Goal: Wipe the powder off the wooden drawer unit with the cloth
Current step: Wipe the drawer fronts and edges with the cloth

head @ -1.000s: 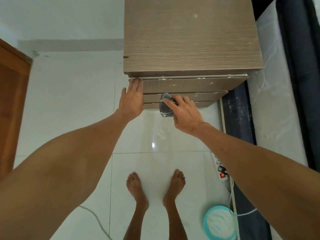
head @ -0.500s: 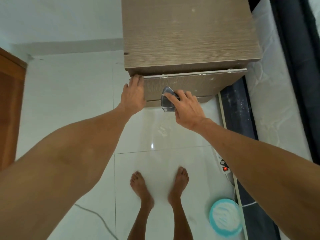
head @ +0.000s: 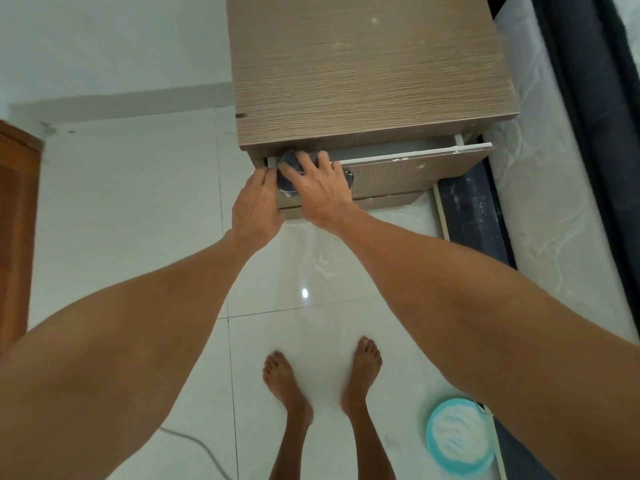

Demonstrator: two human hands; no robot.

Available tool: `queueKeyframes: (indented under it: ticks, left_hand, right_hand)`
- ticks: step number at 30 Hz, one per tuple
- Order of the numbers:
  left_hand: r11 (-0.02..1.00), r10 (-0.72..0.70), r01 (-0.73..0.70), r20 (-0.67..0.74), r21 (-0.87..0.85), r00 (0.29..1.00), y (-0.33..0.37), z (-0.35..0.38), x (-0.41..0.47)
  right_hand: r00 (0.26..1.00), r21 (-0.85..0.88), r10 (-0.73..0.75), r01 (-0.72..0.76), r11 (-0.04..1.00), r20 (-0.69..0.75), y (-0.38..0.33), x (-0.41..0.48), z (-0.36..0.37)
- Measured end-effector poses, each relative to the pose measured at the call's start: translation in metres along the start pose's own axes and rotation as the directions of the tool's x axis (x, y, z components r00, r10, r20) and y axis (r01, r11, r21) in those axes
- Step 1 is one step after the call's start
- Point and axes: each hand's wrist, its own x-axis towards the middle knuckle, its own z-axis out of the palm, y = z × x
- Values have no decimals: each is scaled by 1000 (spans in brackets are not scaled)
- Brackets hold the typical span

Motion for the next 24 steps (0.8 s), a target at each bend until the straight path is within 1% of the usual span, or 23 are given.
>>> queueKeyframes:
  ticks: [2,6,9,11,16,18,21,24]
  left_hand:
    - [999,-7,7,-11,47,1000,4,1,1]
    - [988,-14,17,-19,153,1000,15,5,7]
    - [979,71,-67,-11,192,997,32,10,11]
    - [974,105,-102,-3,201,994,48,15,14]
    - [972,113,-121,52,201,992,84,27,24]
    - [980,87,-97,62,171,994,90,32,25]
    - [991,52,-55,26,122,998,93,39,24]
    - [991,50,-51,14,120,999,89,44,25]
  right_hand:
    - [999,-1,39,-39,999,6,-1,3,1]
    - [998,31,62,-62,998,5,15,0,1]
    - [993,41,104,-102,994,-50,37,-11,2]
    - [991,30,129,-128,991,-44,52,-19,3]
    - [985,16,170,-170,985,-24,91,-37,2]
    - [984,8,178,-178,984,-1,103,-41,2]
    - [978,-11,210,-210,978,18,130,-49,5]
    - [975,-32,223,-222,974,21,158,-59,7]
